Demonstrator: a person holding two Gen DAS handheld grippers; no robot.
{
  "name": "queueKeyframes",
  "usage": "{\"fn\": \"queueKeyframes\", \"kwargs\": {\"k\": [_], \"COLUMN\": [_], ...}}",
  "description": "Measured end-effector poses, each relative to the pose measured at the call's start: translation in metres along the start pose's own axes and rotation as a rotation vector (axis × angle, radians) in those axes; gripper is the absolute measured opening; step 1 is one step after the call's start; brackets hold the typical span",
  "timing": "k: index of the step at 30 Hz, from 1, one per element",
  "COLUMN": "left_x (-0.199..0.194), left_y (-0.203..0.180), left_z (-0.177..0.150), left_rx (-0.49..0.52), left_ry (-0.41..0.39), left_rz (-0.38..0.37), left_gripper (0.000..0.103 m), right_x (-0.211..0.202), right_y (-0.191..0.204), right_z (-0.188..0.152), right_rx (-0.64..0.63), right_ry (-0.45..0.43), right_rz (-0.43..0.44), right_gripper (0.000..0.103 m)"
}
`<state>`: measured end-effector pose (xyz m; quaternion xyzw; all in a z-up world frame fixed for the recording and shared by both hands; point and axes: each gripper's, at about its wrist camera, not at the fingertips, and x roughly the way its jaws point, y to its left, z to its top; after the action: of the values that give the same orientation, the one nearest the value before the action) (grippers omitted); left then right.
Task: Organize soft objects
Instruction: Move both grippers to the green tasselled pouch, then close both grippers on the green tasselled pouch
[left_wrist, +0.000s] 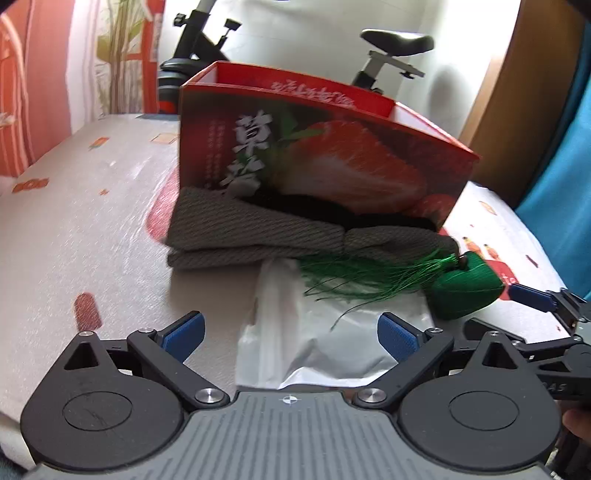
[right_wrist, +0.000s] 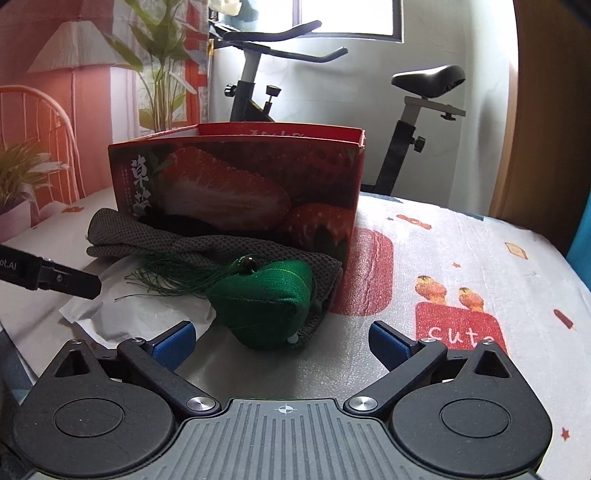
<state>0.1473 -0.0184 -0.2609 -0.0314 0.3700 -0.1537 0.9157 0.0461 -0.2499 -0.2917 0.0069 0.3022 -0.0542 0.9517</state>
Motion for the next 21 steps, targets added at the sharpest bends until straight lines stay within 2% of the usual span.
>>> {"fn": "queueKeyframes", "kwargs": {"k": [3, 5, 10, 15, 21], "left_x": [0.006, 0.013, 0.03, 0.045, 0.064], "left_y": [-0.013, -0.022, -0.052, -0.078, -0.089], "left_z": [0.01, 0.016, 0.028, 0.036, 0.035], "left_rx": [0.026, 0.038, 0.071, 0.057, 0.007], "left_ry": [0.004, 0.011, 0.026, 0.063, 0.112], "left_rz": [-0.028, -0.053, -0.151, -0.275, -0.331], "left_gripper": [0.09, 0.082, 0.062, 0.061, 0.06], "right_x": [0.002, 0.004, 0.007, 0.012, 0.016], "right_y": [-0.001, -0.001, -0.002, -0.005, -0.005], "right_z": [0.003, 0.005, 0.01, 0.011, 0.009], "right_rx": [-0.019, -0.038, -0.084, -0.104, -0.114], "right_ry": [-0.003, 0.008, 0.017, 0.03, 0.039], "right_rz": [0.011, 0.013, 0.037, 0.076, 0.102], "right_gripper": [0.088, 0.076, 0.064, 0.06, 0.051]}}
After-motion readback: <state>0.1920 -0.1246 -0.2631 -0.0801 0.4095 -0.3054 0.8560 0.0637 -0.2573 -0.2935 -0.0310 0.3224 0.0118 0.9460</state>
